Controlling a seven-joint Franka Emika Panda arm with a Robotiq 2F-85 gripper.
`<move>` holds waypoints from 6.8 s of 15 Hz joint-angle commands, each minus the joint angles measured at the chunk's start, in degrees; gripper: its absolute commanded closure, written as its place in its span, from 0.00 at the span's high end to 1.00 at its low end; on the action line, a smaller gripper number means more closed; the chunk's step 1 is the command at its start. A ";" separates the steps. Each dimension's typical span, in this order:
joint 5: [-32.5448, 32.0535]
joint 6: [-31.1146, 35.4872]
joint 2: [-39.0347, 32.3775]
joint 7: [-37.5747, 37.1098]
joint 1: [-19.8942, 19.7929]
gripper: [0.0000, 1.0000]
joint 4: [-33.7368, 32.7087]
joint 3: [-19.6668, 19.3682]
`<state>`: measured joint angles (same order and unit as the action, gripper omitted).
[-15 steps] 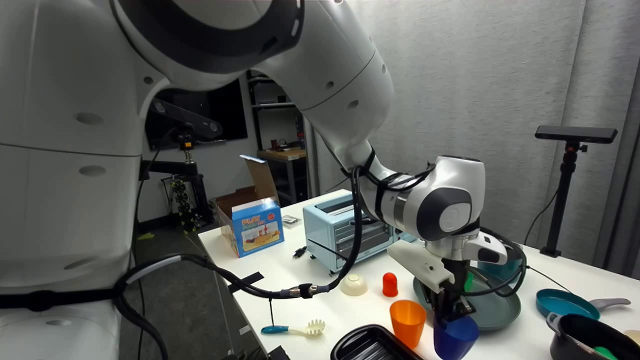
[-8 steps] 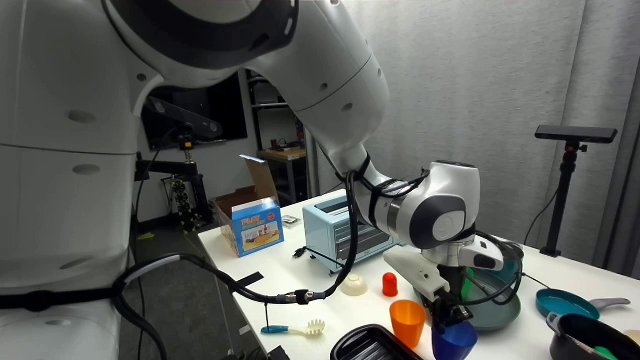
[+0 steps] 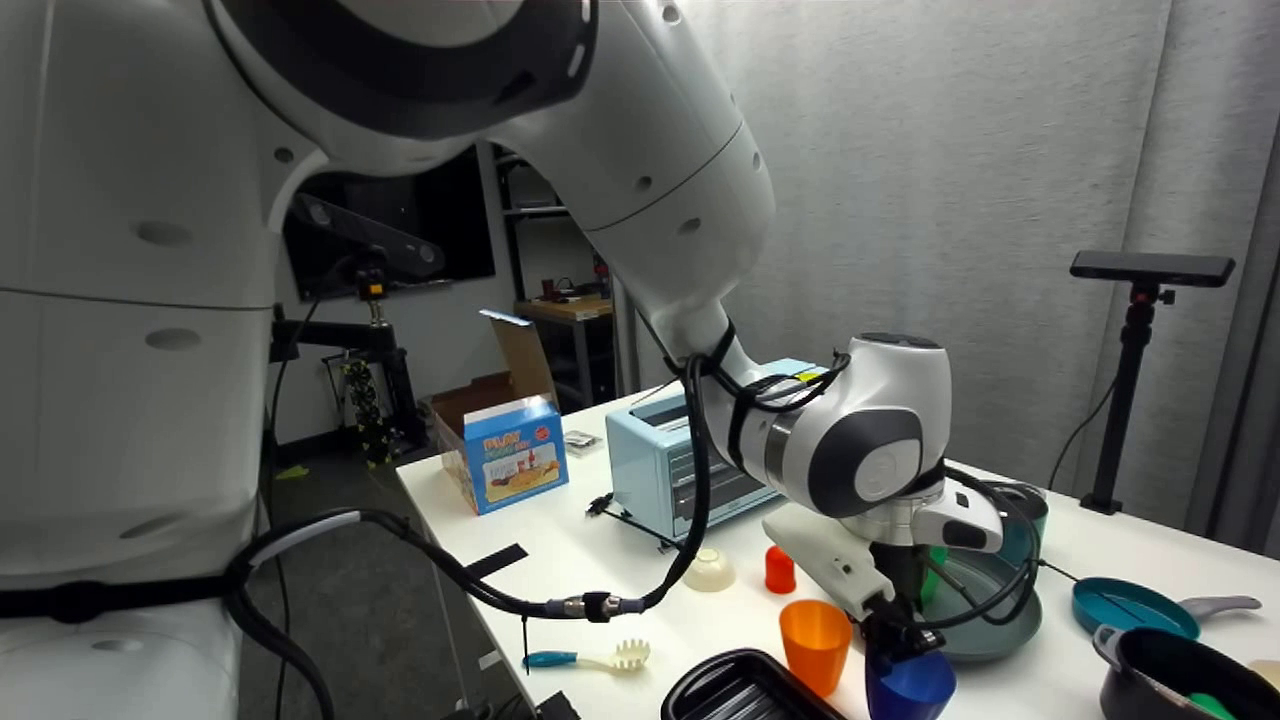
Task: Place the dark blue cup upright
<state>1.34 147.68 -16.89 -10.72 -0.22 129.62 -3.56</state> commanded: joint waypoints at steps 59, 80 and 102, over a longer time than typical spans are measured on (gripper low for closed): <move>-6.09 15.52 -4.96 -14.91 10.05 0.15 -0.19 -11.35; -27.58 26.76 -8.65 -43.62 36.48 0.01 -0.64 -39.95; 15.67 50.02 -19.49 -20.75 55.01 0.01 14.33 -48.75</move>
<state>9.71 194.62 -36.82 -37.26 54.93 142.30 -54.27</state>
